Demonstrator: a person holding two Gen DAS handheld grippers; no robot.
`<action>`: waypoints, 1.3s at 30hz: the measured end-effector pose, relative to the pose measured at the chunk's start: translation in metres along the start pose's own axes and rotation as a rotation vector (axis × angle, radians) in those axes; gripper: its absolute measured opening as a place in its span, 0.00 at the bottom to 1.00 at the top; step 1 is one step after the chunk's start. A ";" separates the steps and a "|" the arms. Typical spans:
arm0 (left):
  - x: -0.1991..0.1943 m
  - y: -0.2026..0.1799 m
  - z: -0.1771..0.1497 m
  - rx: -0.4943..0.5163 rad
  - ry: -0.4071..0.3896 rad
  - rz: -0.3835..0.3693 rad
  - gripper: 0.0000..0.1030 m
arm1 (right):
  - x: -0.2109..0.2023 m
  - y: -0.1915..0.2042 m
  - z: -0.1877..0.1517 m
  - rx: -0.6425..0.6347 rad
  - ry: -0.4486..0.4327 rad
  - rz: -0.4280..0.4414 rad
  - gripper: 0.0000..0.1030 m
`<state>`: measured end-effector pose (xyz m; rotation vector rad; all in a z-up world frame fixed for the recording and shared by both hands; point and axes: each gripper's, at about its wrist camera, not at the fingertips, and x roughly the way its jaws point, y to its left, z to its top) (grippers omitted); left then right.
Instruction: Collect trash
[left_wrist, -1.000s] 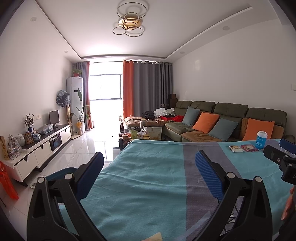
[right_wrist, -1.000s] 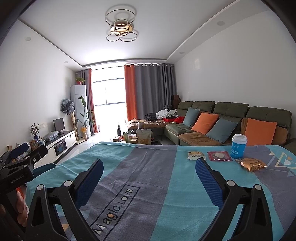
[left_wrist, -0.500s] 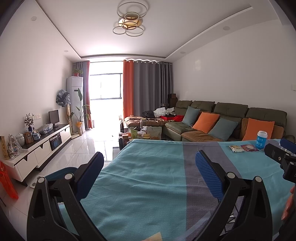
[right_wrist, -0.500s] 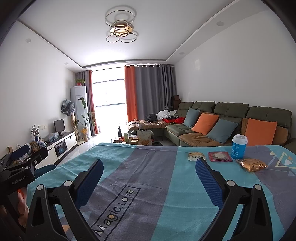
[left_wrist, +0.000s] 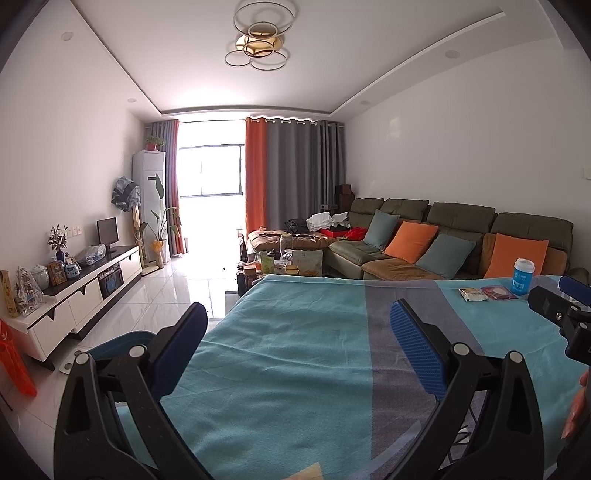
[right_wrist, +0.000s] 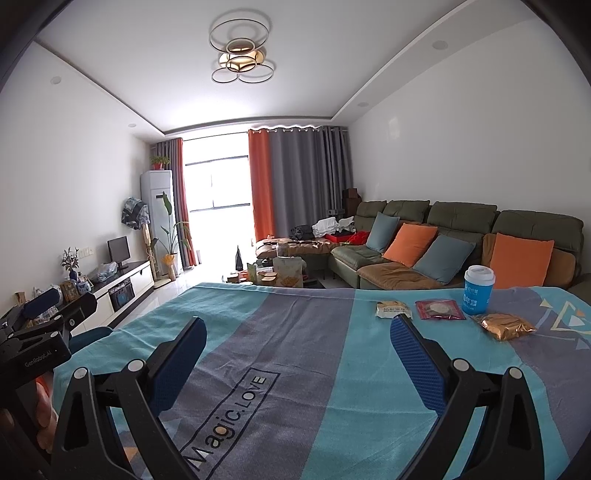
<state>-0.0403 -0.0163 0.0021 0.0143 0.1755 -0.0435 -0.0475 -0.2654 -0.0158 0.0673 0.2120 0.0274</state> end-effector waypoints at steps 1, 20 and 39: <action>0.001 0.000 0.000 0.000 0.000 0.001 0.95 | 0.000 0.000 0.000 0.001 0.002 -0.001 0.94; 0.003 -0.001 -0.001 0.001 0.004 0.000 0.95 | -0.001 0.000 -0.003 0.003 0.003 -0.004 0.94; 0.005 0.000 -0.004 0.001 0.001 0.000 0.95 | -0.001 -0.001 -0.002 0.003 0.000 -0.006 0.94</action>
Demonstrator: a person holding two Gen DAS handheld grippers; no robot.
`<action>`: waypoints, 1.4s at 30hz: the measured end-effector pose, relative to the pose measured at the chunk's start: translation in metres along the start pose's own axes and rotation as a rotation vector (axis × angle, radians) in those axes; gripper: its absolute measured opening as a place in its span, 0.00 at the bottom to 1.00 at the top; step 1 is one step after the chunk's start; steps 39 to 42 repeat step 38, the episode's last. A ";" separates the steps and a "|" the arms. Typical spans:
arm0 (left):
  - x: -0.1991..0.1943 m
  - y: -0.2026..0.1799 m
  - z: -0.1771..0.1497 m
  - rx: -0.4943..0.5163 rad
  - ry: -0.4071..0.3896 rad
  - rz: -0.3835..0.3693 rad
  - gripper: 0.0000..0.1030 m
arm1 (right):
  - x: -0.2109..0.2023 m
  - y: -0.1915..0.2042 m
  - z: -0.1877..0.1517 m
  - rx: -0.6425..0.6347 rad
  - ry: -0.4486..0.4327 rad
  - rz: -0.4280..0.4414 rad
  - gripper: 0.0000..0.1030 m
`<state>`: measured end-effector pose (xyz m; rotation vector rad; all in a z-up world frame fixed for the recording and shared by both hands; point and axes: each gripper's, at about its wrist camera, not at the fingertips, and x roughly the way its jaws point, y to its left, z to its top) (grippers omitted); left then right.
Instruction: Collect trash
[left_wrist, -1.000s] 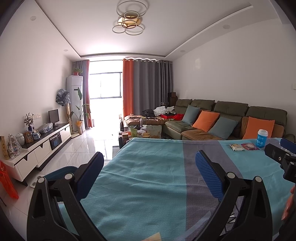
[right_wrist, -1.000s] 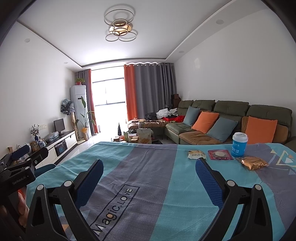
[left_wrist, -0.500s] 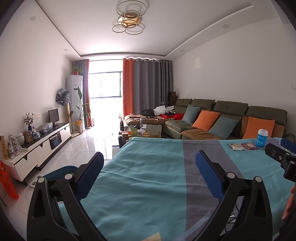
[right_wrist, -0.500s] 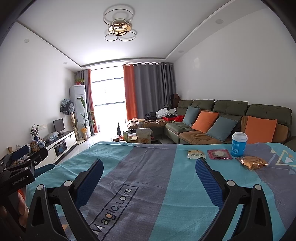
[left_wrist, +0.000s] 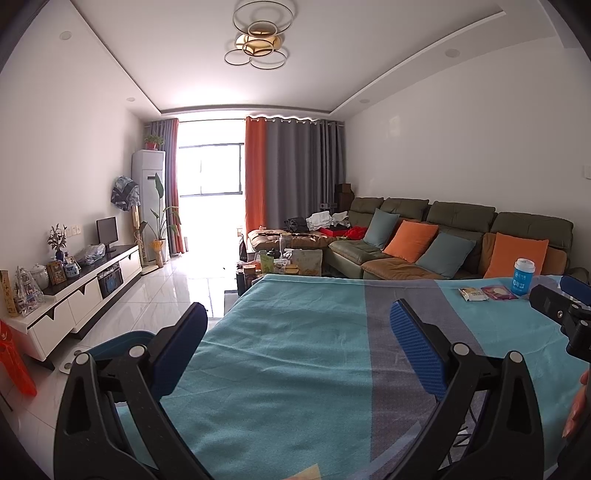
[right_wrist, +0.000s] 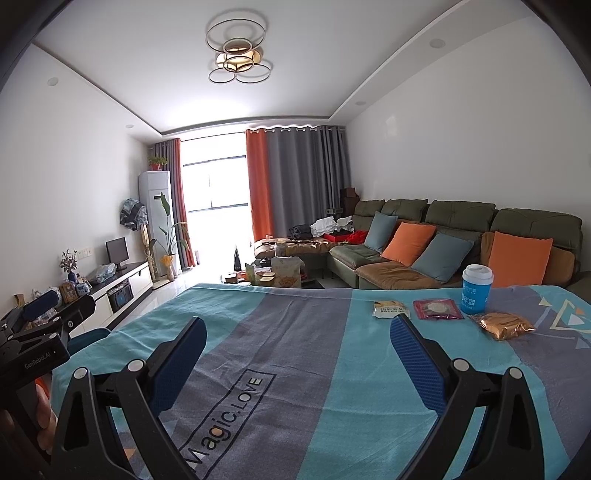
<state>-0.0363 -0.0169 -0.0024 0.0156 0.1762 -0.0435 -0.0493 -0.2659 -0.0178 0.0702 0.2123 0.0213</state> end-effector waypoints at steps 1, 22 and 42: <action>0.000 0.000 0.000 0.002 0.000 0.000 0.95 | 0.000 -0.001 0.000 0.002 0.000 0.002 0.94; 0.002 -0.003 -0.001 0.014 -0.005 0.001 0.95 | -0.001 -0.002 0.003 0.007 -0.006 -0.005 0.94; 0.068 -0.003 0.009 0.002 0.238 -0.093 0.95 | 0.009 -0.029 0.004 0.020 0.062 -0.087 0.94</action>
